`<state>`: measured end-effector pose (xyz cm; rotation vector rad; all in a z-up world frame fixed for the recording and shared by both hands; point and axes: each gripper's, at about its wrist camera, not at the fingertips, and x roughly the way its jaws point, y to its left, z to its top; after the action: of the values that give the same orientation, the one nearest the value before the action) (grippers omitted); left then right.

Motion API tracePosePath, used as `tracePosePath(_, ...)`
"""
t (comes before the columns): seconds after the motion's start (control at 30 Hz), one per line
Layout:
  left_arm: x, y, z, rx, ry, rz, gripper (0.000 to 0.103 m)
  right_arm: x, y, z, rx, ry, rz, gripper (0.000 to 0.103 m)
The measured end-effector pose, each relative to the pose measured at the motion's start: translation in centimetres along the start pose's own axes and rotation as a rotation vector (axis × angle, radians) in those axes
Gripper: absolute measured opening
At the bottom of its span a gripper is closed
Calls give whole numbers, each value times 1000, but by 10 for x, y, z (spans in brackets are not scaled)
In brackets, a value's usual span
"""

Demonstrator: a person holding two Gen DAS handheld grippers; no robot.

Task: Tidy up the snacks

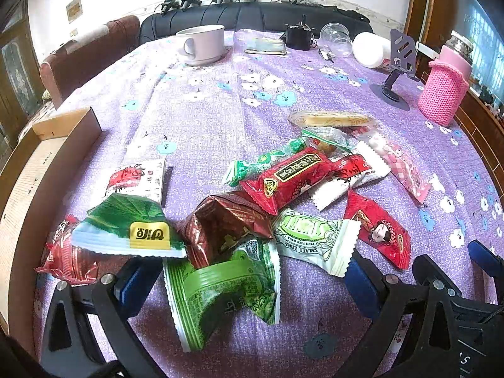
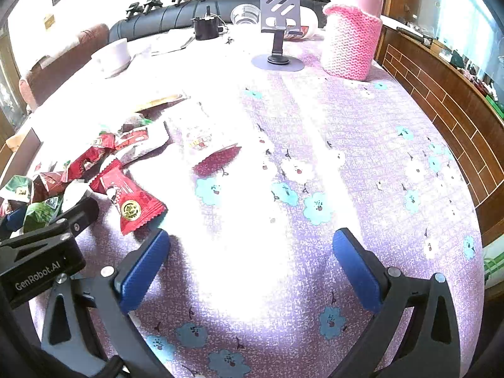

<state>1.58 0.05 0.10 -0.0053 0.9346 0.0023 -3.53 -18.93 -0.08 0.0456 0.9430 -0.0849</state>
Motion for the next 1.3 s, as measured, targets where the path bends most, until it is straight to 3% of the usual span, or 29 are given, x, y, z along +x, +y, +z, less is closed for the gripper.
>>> tracePosePath(0.9, 1, 2, 1, -1, 1, -1, 102, 4, 5, 4, 0, 2, 1, 103)
tracePosePath(1.3, 1, 2, 2, 0, 1, 0, 102, 3, 8, 5, -19, 45, 16, 103)
